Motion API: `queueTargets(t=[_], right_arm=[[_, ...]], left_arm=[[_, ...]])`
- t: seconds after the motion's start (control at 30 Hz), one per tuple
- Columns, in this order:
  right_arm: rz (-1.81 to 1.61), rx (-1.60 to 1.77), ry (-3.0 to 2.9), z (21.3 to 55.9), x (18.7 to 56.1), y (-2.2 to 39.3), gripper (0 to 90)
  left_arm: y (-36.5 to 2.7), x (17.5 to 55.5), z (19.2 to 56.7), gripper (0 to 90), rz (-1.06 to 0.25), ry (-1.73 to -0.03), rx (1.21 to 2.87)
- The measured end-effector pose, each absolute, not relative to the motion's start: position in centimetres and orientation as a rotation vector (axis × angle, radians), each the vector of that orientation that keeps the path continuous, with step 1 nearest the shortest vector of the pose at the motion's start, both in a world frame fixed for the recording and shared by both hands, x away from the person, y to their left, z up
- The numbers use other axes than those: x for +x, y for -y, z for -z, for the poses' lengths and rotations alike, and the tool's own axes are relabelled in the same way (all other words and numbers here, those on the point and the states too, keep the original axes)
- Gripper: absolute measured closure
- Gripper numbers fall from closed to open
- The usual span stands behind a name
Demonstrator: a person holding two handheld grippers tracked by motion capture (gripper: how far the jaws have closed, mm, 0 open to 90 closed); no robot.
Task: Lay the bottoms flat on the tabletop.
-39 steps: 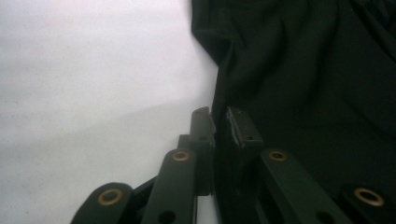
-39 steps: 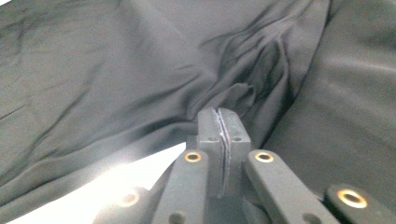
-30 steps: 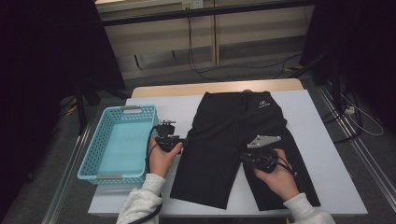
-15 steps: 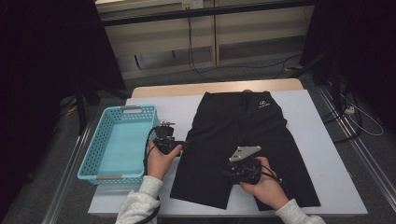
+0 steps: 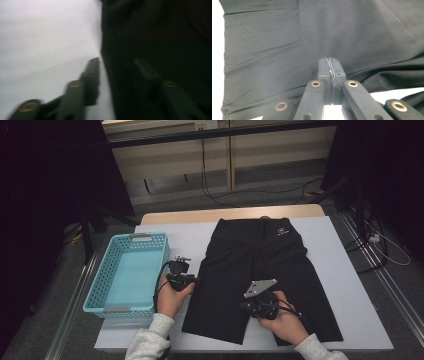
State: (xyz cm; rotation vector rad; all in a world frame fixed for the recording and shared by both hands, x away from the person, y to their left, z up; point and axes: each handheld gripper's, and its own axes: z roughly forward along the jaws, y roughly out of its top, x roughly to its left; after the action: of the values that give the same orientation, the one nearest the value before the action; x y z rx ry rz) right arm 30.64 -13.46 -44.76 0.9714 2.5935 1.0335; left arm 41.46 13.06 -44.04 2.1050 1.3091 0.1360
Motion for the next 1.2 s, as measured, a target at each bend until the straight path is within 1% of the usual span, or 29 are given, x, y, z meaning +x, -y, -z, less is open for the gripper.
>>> queueTargets(t=[0.03,0.07,0.1,0.13,0.17,0.2,0.53,0.63,0.7,0.8,0.93,1.0,1.03,1.07,1.1,1.13,1.17,1.2], right_arm=[[-1.033,0.971,-2.593,44.8,30.6,13.5,90.0],[-1.040,0.980,-2.598,44.7,30.7,13.6,90.0],[-1.041,0.984,-2.600,44.7,30.7,13.7,90.0],[-1.041,0.984,-2.600,44.7,30.7,13.7,90.0],[-1.047,0.982,-2.601,44.8,30.8,13.7,90.0],[-1.048,0.985,-2.602,44.8,30.8,13.7,90.0],[-1.039,0.981,-2.615,44.6,30.4,14.2,90.0],[-1.050,0.980,-2.613,44.7,30.3,14.3,90.0],[-1.049,0.977,-2.615,44.7,30.2,14.2,90.0],[-1.049,0.964,-2.620,44.7,30.1,14.1,90.0],[-1.054,0.949,-2.643,44.6,29.9,13.9,90.0],[-1.053,0.947,-2.645,44.6,29.8,13.9,90.0],[-1.063,0.944,-2.662,44.6,29.7,13.8,90.0],[-1.063,0.944,-2.662,44.6,29.7,13.8,90.0],[-1.064,0.945,-2.670,44.5,29.6,13.7,90.0],[-1.064,0.949,-2.655,44.4,29.6,13.8,85.1],[-1.064,0.949,-2.655,44.4,29.6,13.8,85.1],[-1.077,0.967,-2.579,43.9,29.9,14.3,74.8]], left_arm=[[-13.0,41.4,44.0,68.4,-0.125,-1.310,2.109],[-12.9,41.3,44.1,72.8,-0.163,-1.305,2.124],[-12.9,41.3,44.1,78.9,-0.163,-1.305,2.124],[-12.9,41.2,44.2,78.9,-0.157,-1.307,2.117],[-12.9,41.3,44.2,84.6,-0.137,-1.312,2.112],[-13.0,41.2,44.2,87.9,-0.113,-1.326,2.100],[-13.3,40.4,43.8,89.7,-0.095,-1.374,2.107],[-13.3,40.0,43.7,89.8,-0.105,-1.377,2.116],[-13.2,39.8,43.6,89.8,-0.157,-1.382,2.114],[-13.2,39.8,43.7,89.4,-0.140,-1.369,2.116],[-13.2,40.0,43.9,86.2,-0.115,-1.354,2.111],[-13.3,40.0,43.9,86.2,-0.114,-1.355,2.110],[-13.2,40.0,43.9,83.9,-0.117,-1.350,2.111],[-13.2,40.0,43.9,80.3,-0.117,-1.350,2.111],[-13.2,40.0,43.8,73.8,-0.129,-1.351,2.109],[-13.1,40.0,43.8,68.3,-0.142,-1.356,2.091],[-13.2,40.0,43.7,68.3,-0.141,-1.351,2.095],[-13.2,40.0,43.6,55.2,-0.155,-1.356,2.083]])
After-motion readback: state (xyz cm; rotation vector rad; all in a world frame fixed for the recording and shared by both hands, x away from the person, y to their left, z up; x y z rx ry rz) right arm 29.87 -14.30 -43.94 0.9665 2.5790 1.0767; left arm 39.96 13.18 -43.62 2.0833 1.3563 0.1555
